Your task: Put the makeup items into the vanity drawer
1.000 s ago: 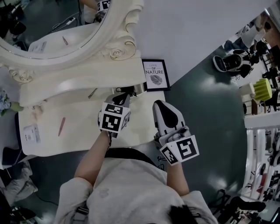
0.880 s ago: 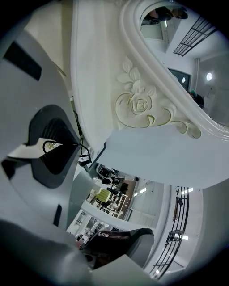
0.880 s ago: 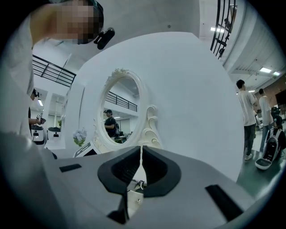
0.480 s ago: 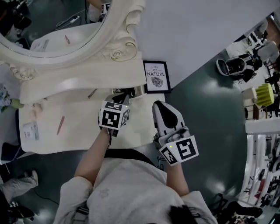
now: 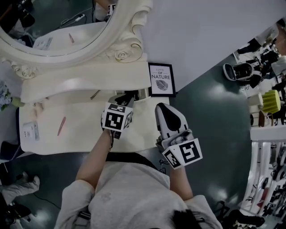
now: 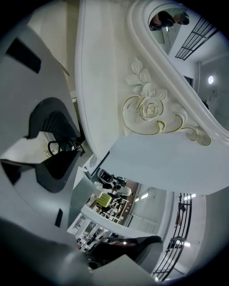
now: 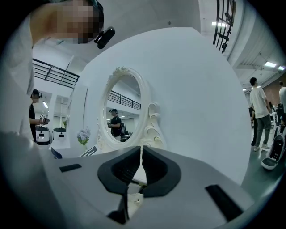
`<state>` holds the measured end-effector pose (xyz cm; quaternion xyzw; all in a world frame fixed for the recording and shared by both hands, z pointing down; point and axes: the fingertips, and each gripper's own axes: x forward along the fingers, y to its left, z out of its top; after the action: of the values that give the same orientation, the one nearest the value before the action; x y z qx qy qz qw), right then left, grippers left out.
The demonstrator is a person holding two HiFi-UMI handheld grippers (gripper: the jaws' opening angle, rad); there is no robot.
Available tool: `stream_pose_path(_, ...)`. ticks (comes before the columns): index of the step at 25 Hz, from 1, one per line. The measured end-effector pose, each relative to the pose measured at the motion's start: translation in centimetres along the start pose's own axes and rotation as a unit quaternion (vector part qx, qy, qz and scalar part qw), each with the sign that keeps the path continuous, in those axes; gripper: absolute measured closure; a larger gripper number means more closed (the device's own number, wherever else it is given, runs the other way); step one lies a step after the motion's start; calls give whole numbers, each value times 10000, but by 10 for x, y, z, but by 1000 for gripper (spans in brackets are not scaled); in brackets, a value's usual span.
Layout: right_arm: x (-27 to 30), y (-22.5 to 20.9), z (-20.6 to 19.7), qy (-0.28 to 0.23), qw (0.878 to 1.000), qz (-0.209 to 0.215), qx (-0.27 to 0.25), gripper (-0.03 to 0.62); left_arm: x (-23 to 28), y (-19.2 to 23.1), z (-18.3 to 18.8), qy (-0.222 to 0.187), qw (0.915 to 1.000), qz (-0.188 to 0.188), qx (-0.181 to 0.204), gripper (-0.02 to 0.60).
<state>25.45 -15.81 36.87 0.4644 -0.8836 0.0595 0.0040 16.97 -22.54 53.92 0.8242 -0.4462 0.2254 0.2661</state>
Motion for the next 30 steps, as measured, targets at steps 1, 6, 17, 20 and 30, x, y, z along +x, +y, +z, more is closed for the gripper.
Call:
stream_pose_path(1, 1, 1, 0, 0, 10000, 17, -8, 566, -1, 0, 1, -22, 10000, -34, 4, 468)
stream_pose_path(6, 6, 7, 2, -26, 10000, 83, -35, 566, -17, -3, 11, -486, 9987, -127, 122, 484)
stream_pose_path(17, 35, 45, 6, -45, 9994, 336, 22, 566, -100, 17, 51, -1710, 9846, 33, 359, 568)
stream_pose_path(20, 43, 60, 8, -75, 9992, 398, 48, 566, -128, 24, 61, -1954, 9793, 113, 510, 568)
stream_pose_path(30, 63, 113, 15, -126, 9982, 587, -16, 566, -205, 57, 69, -2467, 9673, 212, 549, 568)
